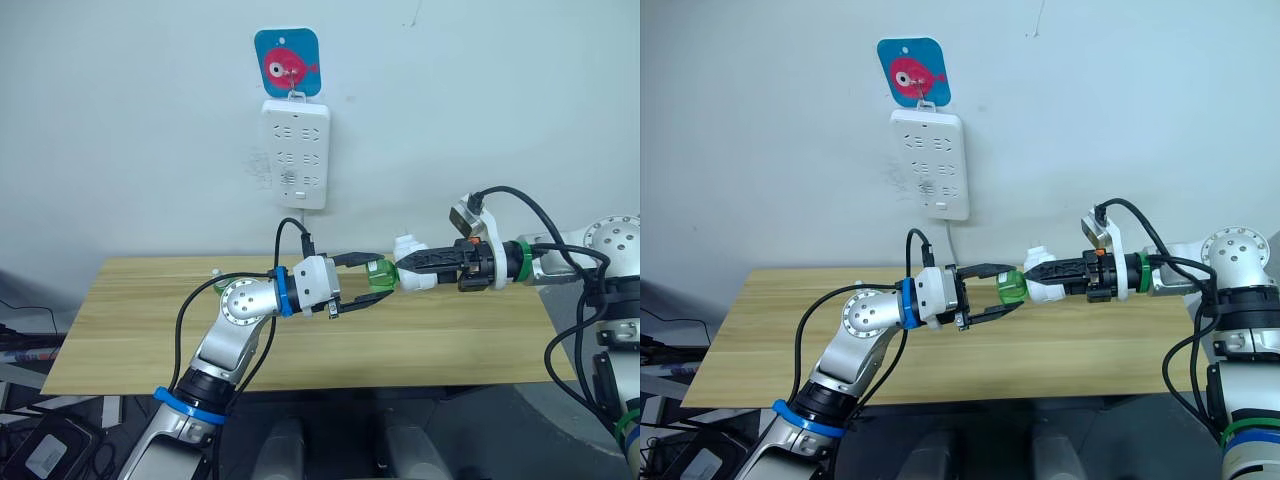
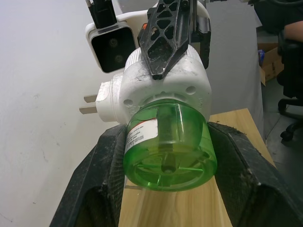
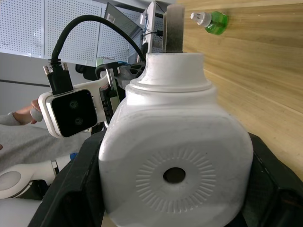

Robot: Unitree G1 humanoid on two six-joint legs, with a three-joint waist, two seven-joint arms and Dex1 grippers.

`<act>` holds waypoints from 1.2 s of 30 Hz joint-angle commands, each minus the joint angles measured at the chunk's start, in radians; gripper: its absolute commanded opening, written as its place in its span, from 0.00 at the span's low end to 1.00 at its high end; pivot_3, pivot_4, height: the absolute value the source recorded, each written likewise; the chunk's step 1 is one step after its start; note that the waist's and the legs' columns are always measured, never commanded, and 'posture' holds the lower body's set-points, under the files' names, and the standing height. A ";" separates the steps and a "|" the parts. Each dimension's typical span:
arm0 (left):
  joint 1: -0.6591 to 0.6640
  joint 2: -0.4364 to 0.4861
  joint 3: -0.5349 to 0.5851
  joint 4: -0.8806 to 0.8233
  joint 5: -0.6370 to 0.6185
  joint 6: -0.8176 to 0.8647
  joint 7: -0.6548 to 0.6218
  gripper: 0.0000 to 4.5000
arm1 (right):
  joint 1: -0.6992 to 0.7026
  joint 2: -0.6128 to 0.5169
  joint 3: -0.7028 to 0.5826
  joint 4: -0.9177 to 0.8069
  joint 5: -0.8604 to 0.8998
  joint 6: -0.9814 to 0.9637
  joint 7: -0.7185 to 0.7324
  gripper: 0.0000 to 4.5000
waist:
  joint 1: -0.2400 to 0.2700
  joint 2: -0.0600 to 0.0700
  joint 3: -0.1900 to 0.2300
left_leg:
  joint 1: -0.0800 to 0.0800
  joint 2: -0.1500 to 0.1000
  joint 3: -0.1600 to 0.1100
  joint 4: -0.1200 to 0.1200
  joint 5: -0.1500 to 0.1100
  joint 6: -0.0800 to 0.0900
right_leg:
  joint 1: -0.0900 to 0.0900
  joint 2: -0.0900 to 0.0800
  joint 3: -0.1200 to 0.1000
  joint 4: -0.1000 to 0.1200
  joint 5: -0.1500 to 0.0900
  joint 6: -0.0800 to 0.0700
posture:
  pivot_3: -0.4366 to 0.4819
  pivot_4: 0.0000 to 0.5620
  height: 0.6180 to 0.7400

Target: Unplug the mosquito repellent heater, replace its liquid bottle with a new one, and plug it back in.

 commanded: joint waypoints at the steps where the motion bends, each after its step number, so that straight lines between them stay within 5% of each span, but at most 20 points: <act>1: 0.000 0.010 0.007 -0.025 -0.010 0.019 -0.005 0.49 | -0.024 -0.013 -0.060 -0.040 -0.002 0.008 0.032 0.69 | 0.000 0.000 0.000 | 0.000 0.000 0.000 0.000 0.000 0.000 | 0.000 0.000 0.000 0.000 0.000 0.000 | 0.44 0.31 1.00; 6: 0.001 0.015 0.019 -0.143 -0.182 0.334 0.009 0.49 | -0.001 -0.021 -0.056 -0.124 -0.043 0.008 0.085 0.69 | 0.000 0.000 0.000 | 0.000 0.000 0.000 0.000 0.000 0.000 | 0.000 0.000 0.000 0.000 0.000 0.001 | 0.44 0.30 1.00; 10: -0.060 0.081 0.084 -0.235 -0.612 0.960 0.059 0.49 | 0.026 -0.058 -0.013 -0.263 -0.154 -0.029 0.222 0.69 | -0.004 0.000 0.000 | 0.000 0.000 -0.002 0.000 0.000 0.000 | 0.000 0.000 -0.002 0.001 -0.003 0.005 | 0.44 0.28 1.00; 13: -0.164 0.070 0.195 -0.049 -0.911 1.374 0.152 0.49 | 0.037 -0.088 0.028 -0.328 -0.229 -0.066 0.339 0.69 | -0.008 0.000 0.000 | 0.000 0.000 -0.005 0.001 0.000 0.000 | 0.000 0.001 -0.004 0.003 -0.004 0.006 | 0.45 0.27 1.00; 16: -0.211 0.047 0.261 0.103 -0.983 1.510 0.179 0.49 | 0.033 -0.087 0.035 -0.331 -0.267 -0.072 0.397 0.69 | -0.010 0.000 0.000 | 0.001 0.000 -0.005 0.002 0.000 0.000 | 0.001 0.001 -0.004 0.002 -0.004 0.007 | 0.44 0.25 1.00; 19: -0.214 0.031 0.273 0.124 -0.985 1.541 0.181 0.49 | 0.034 -0.078 0.033 -0.335 -0.298 -0.080 0.425 0.69 | -0.011 0.000 0.000 | 0.001 -0.001 -0.003 0.001 0.000 0.000 | 0.000 0.000 -0.002 0.003 -0.004 0.006 | 0.44 0.24 1.00; 26: -0.124 0.002 0.329 0.026 -1.019 1.541 0.202 0.99 | 0.039 -0.024 -0.066 -0.264 -0.307 -0.038 0.371 0.69 | -0.009 0.000 -0.001 | 0.001 -0.001 -0.003 0.001 0.000 -0.001 | -0.002 -0.001 -0.002 0.005 -0.001 0.001 | 0.43 0.21 1.00; 30: -0.048 0.021 0.415 -0.056 -1.009 1.484 0.263 1.00 | 0.066 -0.008 -0.128 -0.219 -0.336 -0.021 0.328 0.69 | -0.007 -0.001 -0.003 | 0.001 -0.002 -0.002 0.001 0.000 -0.001 | -0.001 -0.002 -0.001 0.005 -0.001 0.001 | 0.43 0.18 1.00; 33: 0.070 0.107 0.333 -0.236 -0.761 1.225 0.203 1.00 | 0.054 0.010 -0.167 -0.155 -0.361 -0.011 0.302 0.69 | -0.010 0.000 -0.006 | 0.001 -0.001 0.000 0.001 0.000 -0.001 | -0.002 -0.002 0.001 0.005 0.000 0.001 | 0.44 0.18 1.00; 36: 0.182 0.228 0.122 -0.308 -0.255 0.573 0.064 1.00 | 0.032 0.028 -0.191 -0.108 -0.387 -0.007 0.292 0.69 | -0.005 0.000 -0.008 | 0.002 -0.002 0.002 0.000 0.000 -0.001 | -0.002 -0.002 0.002 0.005 0.000 0.000 | 0.46 0.18 1.00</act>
